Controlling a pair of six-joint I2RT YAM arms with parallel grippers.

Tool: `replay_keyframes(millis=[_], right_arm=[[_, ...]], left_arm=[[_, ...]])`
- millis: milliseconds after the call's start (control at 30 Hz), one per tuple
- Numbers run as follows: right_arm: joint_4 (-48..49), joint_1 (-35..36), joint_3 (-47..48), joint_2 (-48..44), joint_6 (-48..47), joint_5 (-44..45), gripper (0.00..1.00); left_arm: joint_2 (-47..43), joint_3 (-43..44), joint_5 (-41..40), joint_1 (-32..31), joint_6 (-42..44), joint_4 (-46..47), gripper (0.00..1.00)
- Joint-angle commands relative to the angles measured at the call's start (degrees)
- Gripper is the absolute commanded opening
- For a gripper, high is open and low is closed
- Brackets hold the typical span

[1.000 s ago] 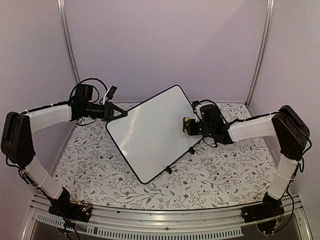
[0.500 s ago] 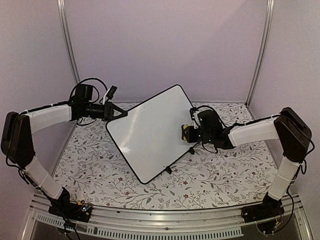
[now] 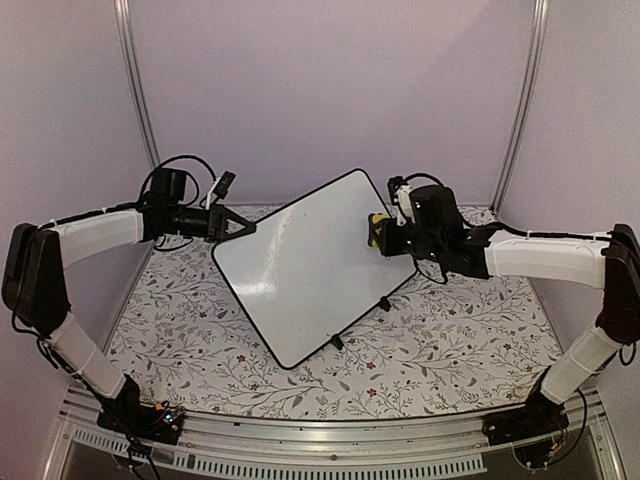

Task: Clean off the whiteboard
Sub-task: Erase the whiteboard at the center of the board.

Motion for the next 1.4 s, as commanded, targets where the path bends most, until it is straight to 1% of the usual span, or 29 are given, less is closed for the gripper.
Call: replay_keyframes(millis=[0, 200, 500, 767, 1233, 1367], right_arm=[[-0.7, -1.9, 4.6, 1.4, -3.3, 3.6, 0.00], [0.0, -3.9, 10.2, 7.3, -4.4, 4.6, 0.00], [2.6, -6.8, 12.6, 14.8, -3.0, 1.4, 0.00], [5.4, -7.2, 8.0, 17.3, -1.2, -1.0, 0.00], [9.6, -7.1, -2.2, 14.4, 1.4, -6.8, 0.00], [9.7, -6.3, -3.8, 13.9, 1.7, -6.6, 0.00]], left_arm=[[-0.1, -0.5, 2.2, -1.3, 2.1, 0.6, 0.00], [-0.1, -0.5, 2.3, -1.3, 2.1, 0.5, 0.00], [0.0, -0.4, 2.4, -1.3, 2.3, 0.5, 0.00], [0.0, -0.4, 2.5, -1.3, 2.3, 0.6, 0.00], [0.1, -0.4, 2.4, -1.3, 2.2, 0.6, 0.00], [0.1, -0.4, 2.4, -1.3, 2.2, 0.5, 0.00]])
